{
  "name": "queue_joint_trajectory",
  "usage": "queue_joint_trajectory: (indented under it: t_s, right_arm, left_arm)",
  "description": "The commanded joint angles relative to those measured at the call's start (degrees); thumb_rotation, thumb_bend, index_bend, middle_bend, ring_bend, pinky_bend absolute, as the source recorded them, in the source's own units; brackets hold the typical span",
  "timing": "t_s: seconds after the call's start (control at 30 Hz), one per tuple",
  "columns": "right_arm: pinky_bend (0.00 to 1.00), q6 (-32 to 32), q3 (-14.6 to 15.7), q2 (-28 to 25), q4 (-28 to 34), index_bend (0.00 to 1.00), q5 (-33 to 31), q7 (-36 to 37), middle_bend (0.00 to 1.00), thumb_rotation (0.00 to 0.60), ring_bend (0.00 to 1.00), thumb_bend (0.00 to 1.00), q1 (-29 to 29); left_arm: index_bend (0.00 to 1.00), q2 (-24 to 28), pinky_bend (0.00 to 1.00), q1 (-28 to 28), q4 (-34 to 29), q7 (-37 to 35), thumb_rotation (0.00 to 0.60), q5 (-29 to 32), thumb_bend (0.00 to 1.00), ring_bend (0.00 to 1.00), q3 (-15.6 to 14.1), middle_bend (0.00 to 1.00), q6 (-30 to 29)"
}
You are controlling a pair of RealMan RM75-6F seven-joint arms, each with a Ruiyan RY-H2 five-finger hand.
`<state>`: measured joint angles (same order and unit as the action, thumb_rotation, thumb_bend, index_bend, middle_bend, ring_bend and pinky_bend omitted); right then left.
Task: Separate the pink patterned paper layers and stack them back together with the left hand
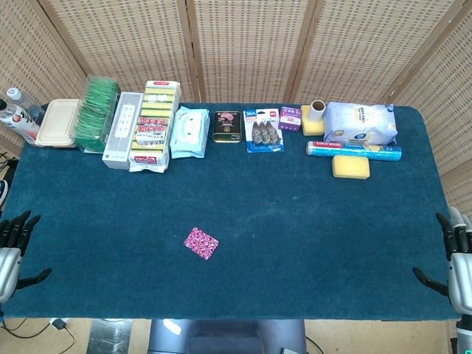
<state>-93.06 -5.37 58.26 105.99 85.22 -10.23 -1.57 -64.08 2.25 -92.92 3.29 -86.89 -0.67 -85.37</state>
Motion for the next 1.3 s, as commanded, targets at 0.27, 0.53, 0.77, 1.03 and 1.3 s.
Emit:
queue_joint_trajectory:
  t_s: [0.27, 0.53, 0.77, 1.03, 1.3]
  right_arm:
    - [0.00, -0.2, 0.1, -1.4, 0.9, 0.00, 0.0, 1.6, 0.00, 0.600, 0.00, 0.00, -0.5]
    - [0.00, 1.0, 0.5, -2.8, 1.9, 0.00, -0.1, 3.3, 0.00, 0.600, 0.00, 0.00, -0.4]
    - [0.00, 1.6, 0.7, -3.0, 1.8, 0.00, -0.1, 3.6, 0.00, 0.600, 0.00, 0.00, -0.3]
    - [0.00, 1.9, 0.7, -3.6, 2.1, 0.00, -0.1, 4.7, 0.00, 0.600, 0.00, 0.00, -0.2]
    - [0.00, 2.3, 0.7, -4.2, 1.9, 0.00, -0.5, 6.5, 0.00, 0.600, 0.00, 0.00, -0.2]
  left_arm:
    - [0.00, 0.3, 0.00, 1.7, -3.7, 3.3, 0.600, -0.7, 0.07, 0.00, -0.9, 0.00, 3.5]
    - [0.00, 3.5, 0.00, 8.7, -19.2, 17.7, 0.600, -2.3, 0.04, 0.00, -2.4, 0.00, 15.9]
    - [0.00, 4.3, 0.00, 16.5, -28.1, 25.7, 0.600, 7.4, 0.04, 0.00, -0.6, 0.00, 28.5]
    - [0.00, -1.2, 0.00, 27.1, -30.3, 39.1, 0.600, 29.4, 0.04, 0.00, 2.9, 0.00, 34.3]
    - [0.00, -9.7, 0.00, 40.6, -28.1, 45.8, 0.600, 50.4, 0.04, 0.00, 4.6, 0.00, 35.4]
